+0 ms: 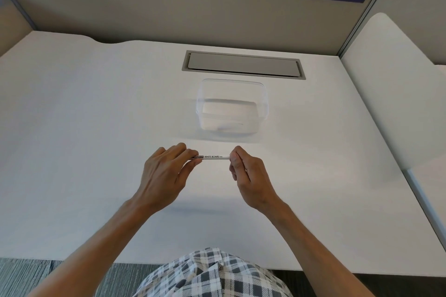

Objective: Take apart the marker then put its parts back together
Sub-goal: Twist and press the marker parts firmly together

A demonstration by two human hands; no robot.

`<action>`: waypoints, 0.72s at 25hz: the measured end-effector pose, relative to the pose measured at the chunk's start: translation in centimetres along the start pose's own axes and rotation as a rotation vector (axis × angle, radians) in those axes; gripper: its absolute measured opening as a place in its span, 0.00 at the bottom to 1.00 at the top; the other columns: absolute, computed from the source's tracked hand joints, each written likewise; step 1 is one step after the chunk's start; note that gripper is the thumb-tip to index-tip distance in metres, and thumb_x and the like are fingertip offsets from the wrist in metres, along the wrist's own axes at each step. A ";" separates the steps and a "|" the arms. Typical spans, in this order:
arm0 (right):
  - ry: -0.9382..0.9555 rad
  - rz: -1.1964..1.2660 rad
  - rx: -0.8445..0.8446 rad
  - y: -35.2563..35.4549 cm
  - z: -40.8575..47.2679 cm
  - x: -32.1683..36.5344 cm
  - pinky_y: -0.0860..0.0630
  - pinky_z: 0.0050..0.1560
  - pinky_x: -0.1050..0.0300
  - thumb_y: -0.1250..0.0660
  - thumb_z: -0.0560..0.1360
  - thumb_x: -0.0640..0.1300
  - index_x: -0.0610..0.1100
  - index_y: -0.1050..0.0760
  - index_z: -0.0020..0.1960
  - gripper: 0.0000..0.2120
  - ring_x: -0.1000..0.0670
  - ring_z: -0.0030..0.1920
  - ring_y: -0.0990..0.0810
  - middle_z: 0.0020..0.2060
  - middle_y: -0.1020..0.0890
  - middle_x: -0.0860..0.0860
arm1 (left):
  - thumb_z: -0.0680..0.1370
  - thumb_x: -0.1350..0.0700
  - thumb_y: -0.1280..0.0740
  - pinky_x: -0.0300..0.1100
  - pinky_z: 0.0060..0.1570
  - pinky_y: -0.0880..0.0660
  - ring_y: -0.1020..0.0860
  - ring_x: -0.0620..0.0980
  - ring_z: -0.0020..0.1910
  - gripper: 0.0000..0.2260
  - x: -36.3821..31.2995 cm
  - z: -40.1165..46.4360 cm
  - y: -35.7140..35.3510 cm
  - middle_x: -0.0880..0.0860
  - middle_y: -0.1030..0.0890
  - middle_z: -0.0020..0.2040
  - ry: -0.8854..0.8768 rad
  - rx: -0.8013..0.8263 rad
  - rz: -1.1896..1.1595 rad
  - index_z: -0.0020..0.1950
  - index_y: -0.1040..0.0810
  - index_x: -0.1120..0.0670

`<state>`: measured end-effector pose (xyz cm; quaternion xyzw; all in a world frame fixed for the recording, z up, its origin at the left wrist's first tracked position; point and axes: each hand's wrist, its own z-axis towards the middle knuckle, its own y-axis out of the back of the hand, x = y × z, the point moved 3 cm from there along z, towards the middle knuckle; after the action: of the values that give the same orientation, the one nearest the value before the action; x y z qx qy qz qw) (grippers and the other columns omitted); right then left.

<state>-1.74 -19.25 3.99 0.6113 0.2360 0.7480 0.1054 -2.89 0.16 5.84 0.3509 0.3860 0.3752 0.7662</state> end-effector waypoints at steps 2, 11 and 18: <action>-0.045 0.063 -0.007 0.0 0.2 0.3 0.37 0.31 0.47 0.47 0.83 0.45 0.46 0.38 0.37 0.15 0.43 0.29 0.36 0.26 0.33 0.50 | 0.81 0.50 0.41 0.46 0.30 0.35 0.29 0.51 0.30 0.12 0.0 0.1 0.1 0.49 0.25 0.35 -0.023 -0.029 0.026 0.47 0.21 0.54; -0.352 0.324 0.076 -1.1 0.6 0.3 0.39 0.29 0.64 0.46 0.85 0.43 0.45 0.36 0.32 0.21 0.56 0.24 0.39 0.23 0.36 0.58 | 0.81 0.54 0.38 0.46 0.34 0.35 0.28 0.54 0.31 0.09 0.6 -0.2 0.0 0.53 0.26 0.36 -0.171 -0.109 0.234 0.48 0.21 0.57; -0.368 0.338 0.026 -0.7 0.6 0.1 0.34 0.29 0.61 0.42 0.83 0.51 0.43 0.30 0.33 0.21 0.53 0.25 0.33 0.24 0.31 0.54 | 0.82 0.52 0.41 0.44 0.35 0.37 0.28 0.53 0.32 0.12 1.1 0.1 -0.4 0.51 0.26 0.36 -0.096 -0.034 0.112 0.48 0.21 0.56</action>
<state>-1.23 -18.49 3.84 0.7694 0.1168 0.6279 0.0120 -2.22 0.88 5.19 0.3766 0.3223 0.4068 0.7673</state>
